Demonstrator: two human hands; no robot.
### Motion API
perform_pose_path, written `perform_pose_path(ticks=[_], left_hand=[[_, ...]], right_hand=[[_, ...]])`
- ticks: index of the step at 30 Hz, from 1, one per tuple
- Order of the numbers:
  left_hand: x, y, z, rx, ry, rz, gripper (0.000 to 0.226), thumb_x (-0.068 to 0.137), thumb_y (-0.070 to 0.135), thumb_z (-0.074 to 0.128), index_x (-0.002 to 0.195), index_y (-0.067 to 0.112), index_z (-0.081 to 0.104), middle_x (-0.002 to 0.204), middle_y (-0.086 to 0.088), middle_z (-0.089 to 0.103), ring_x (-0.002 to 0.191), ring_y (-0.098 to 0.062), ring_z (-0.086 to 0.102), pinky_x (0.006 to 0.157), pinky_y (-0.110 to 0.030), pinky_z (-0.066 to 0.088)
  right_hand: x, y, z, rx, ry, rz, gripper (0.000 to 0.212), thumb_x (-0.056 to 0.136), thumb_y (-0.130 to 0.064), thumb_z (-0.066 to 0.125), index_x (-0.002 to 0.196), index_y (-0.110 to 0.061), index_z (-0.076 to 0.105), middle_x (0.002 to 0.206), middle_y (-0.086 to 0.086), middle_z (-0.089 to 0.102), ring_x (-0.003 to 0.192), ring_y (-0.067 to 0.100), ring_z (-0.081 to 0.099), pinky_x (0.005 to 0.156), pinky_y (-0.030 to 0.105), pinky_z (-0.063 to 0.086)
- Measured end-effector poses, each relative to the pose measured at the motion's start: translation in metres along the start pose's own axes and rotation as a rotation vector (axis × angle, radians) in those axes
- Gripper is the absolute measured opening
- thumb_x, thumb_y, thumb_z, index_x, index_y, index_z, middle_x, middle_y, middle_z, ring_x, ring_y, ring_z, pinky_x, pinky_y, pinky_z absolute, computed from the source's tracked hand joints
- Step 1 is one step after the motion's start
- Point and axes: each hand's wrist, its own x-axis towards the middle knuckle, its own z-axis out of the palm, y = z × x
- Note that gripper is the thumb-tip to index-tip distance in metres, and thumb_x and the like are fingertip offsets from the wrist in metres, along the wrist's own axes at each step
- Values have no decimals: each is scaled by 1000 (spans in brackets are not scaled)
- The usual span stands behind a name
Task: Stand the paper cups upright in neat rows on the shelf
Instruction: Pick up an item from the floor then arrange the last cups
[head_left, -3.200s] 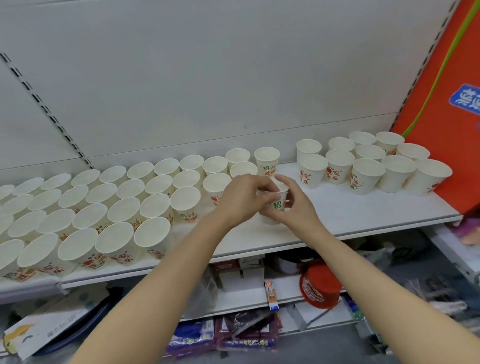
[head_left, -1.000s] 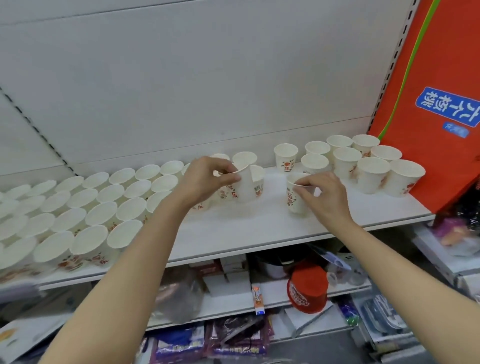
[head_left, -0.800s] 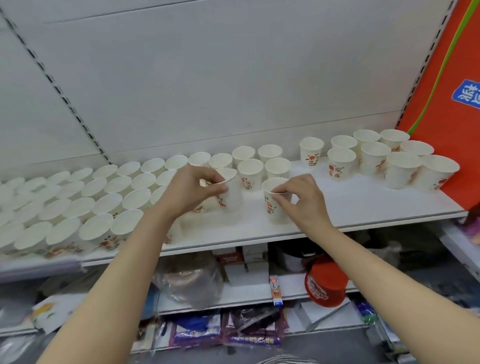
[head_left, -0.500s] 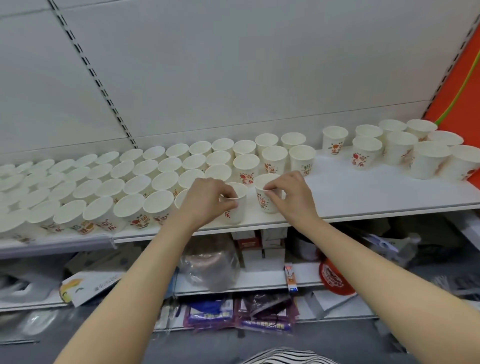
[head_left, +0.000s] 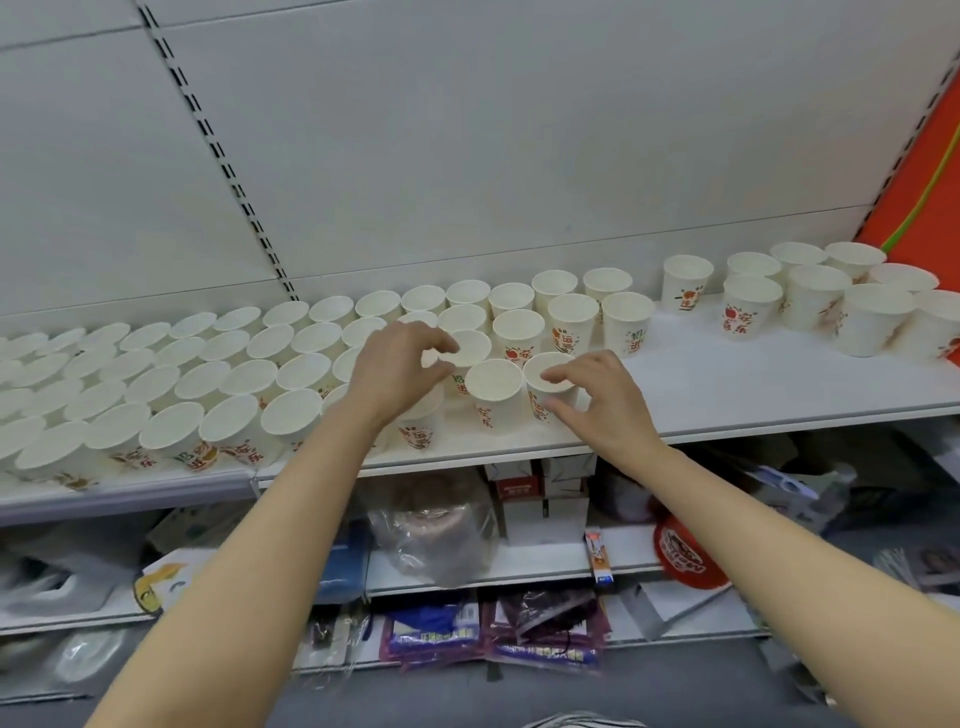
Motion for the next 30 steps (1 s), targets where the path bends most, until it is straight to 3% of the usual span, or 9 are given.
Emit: perform_pose_path(ticks=[4, 9, 13, 15, 17, 21, 23, 26, 30], left_hand=[[17, -5, 7, 272, -156, 28, 28, 85, 17, 62, 106, 32, 71, 110, 8, 70, 107, -20, 58, 90, -37, 44], [35, 4, 19, 333, -235, 73, 19, 90, 34, 62, 106, 32, 71, 111, 8, 70, 111, -20, 55, 96, -35, 37], [33, 11, 11, 254, -160, 84, 23, 87, 31, 65, 109, 29, 71, 111, 5, 69, 107, -23, 56, 92, -36, 42], [25, 16, 6, 134, -67, 114, 21, 87, 38, 66, 105, 28, 72, 105, 8, 70, 101, -18, 57, 87, -36, 43], [14, 23, 4, 41, -94, 176, 27, 82, 50, 69, 101, 31, 72, 103, 14, 70, 98, -13, 56, 89, -35, 41], [1, 33, 12, 309, -235, 301, 22, 82, 45, 70, 100, 34, 70, 99, 12, 68, 104, -15, 52, 94, -32, 27], [-4, 32, 14, 354, -229, 307, 12, 87, 39, 64, 93, 32, 72, 92, 10, 69, 100, -16, 53, 95, -30, 24], [-11, 29, 17, 425, -200, 307, 18, 88, 41, 58, 84, 29, 71, 83, 7, 69, 92, -17, 55, 96, -32, 25], [-12, 27, 22, 467, -164, 284, 24, 91, 47, 55, 88, 29, 71, 84, 6, 69, 94, -17, 55, 96, -33, 24]], right_hand=[[1, 1, 0, -30, -31, -15, 20, 78, -23, 77, 96, -17, 74, 96, -4, 71, 98, 22, 55, 86, 31, 44], [3, 0, 2, -47, -26, -23, 16, 75, -16, 78, 91, -17, 74, 90, -3, 71, 93, 24, 57, 82, 37, 47], [6, -1, 4, -41, 1, -15, 16, 74, -14, 79, 89, -17, 74, 88, -4, 72, 92, 24, 58, 82, 35, 46], [5, -1, 5, -38, 7, -10, 14, 75, -12, 78, 88, -16, 74, 88, -4, 71, 93, 23, 57, 82, 33, 44], [6, 1, 4, -32, 16, -4, 12, 77, -11, 75, 88, -16, 74, 87, -3, 71, 93, 22, 56, 81, 32, 44], [8, 2, 3, -4, 10, 29, 8, 80, -11, 73, 87, -16, 74, 88, -5, 70, 93, 19, 54, 79, 27, 41], [7, 2, 2, 3, 9, 27, 7, 80, -12, 72, 86, -16, 73, 88, -4, 70, 93, 17, 54, 79, 28, 42], [4, 1, 1, 9, 2, 23, 7, 80, -11, 72, 86, -15, 73, 88, -4, 69, 93, 16, 53, 78, 27, 41], [7, -1, 9, 29, -16, 47, 8, 81, -10, 71, 85, -16, 72, 89, -5, 69, 95, 16, 53, 78, 26, 42]])
